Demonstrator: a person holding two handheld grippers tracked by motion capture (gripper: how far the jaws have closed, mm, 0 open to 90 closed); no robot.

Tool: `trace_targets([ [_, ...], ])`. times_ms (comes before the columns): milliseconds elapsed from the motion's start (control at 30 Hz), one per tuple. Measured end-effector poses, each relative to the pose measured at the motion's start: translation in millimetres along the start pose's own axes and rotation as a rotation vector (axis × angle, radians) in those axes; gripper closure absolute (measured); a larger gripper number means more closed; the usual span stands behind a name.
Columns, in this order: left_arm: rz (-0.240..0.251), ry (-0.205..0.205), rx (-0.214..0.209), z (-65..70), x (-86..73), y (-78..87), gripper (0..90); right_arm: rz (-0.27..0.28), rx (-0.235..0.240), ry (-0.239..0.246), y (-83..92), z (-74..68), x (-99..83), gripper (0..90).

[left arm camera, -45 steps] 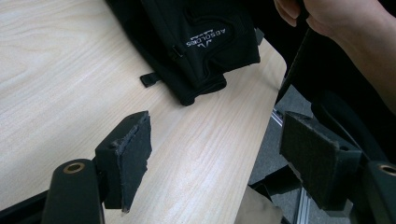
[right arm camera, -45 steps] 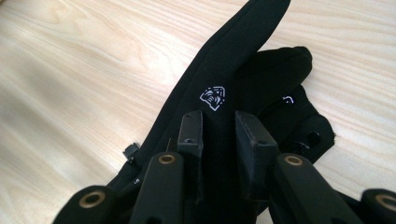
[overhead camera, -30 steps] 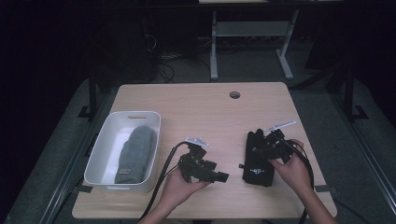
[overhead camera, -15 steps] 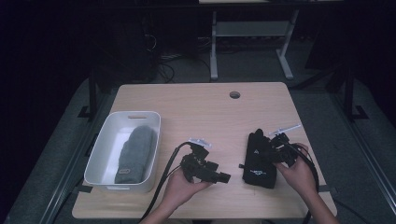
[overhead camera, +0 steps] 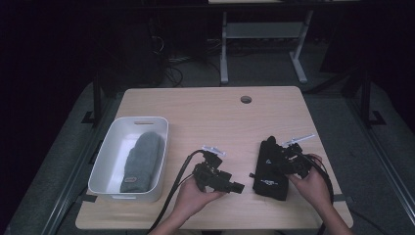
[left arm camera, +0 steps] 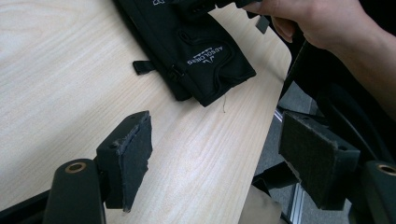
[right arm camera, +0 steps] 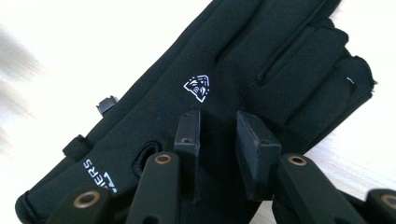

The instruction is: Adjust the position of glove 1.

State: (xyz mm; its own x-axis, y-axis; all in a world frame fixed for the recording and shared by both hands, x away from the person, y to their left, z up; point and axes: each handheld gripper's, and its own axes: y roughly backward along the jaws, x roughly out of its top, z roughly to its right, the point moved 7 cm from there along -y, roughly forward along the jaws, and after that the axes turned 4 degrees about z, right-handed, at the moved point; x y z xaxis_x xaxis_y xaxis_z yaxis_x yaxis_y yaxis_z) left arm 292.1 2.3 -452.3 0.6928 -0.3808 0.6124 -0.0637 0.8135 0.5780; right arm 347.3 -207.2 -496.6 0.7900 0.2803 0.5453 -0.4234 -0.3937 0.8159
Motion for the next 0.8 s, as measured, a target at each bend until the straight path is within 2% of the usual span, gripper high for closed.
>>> trace_targets([
  [100,-0.012,0.000,0.007,-0.9,-1.1,-2.7,26.1,0.002,0.022,-0.018,-0.1,-3.2,-1.1,67.3],
  [167,-0.017,0.004,0.009,-2.4,-2.1,-5.2,26.2,0.023,0.038,-0.008,-1.1,-3.6,-1.3,64.8],
  [300,-0.034,0.006,0.012,-4.8,-3.8,-10.5,26.3,0.040,0.054,-0.027,2.5,-1.2,-0.4,57.2],
  [500,-0.059,0.016,0.008,-6.6,-3.1,-25.2,26.5,0.069,0.038,-0.037,8.8,12.7,4.1,47.1],
  [600,-0.069,0.021,-0.003,-6.2,-2.9,-34.6,26.6,0.087,0.044,-0.073,10.2,20.5,7.9,44.7],
  [700,-0.077,0.029,-0.007,-5.0,-1.9,-43.7,26.5,0.082,0.039,-0.101,7.9,27.2,9.5,41.8],
  [800,-0.092,0.029,-0.002,-4.7,-0.3,-52.8,26.6,0.083,0.030,-0.112,5.1,33.8,12.8,40.1],
])
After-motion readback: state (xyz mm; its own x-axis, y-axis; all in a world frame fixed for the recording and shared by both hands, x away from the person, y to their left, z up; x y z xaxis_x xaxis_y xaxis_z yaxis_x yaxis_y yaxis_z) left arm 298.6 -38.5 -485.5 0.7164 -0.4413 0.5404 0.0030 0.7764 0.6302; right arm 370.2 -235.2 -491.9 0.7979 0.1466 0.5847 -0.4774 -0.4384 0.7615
